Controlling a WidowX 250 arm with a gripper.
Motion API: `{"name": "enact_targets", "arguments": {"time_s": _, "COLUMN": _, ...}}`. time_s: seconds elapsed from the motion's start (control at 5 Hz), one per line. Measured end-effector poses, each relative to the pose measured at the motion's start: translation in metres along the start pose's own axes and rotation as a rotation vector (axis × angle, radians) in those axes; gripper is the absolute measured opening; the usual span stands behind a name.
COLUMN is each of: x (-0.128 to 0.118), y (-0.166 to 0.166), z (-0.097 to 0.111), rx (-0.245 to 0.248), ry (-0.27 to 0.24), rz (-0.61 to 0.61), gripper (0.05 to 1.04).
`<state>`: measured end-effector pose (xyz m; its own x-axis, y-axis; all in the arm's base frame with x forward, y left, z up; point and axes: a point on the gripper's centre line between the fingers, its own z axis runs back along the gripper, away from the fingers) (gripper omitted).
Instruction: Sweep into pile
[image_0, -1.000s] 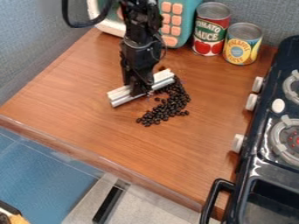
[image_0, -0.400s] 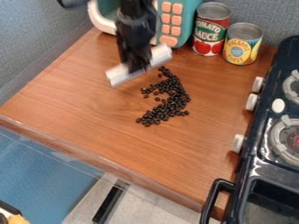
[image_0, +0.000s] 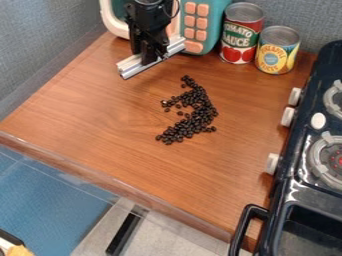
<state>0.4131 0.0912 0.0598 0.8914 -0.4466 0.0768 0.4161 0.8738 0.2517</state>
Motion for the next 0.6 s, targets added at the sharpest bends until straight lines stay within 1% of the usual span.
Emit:
{"name": "enact_targets", "arguments": {"time_s": 0.2, "x": 0.0052, "y": 0.0082, "z": -0.0128, "rx": 0.016, "ry": 0.053, "rz": -0.021, "gripper": 0.338}}
{"name": "enact_targets", "arguments": {"time_s": 0.4, "x": 0.0118, "y": 0.0051, "z": -0.0182, "rx": 0.043, "ry": 0.065, "rz": -0.072, "gripper": 0.338}}
{"name": "enact_targets", "arguments": {"time_s": 0.6, "x": 0.0126, "y": 0.0046, "z": -0.0212, "rx": 0.058, "ry": 0.061, "rz": -0.117, "gripper": 0.338}}
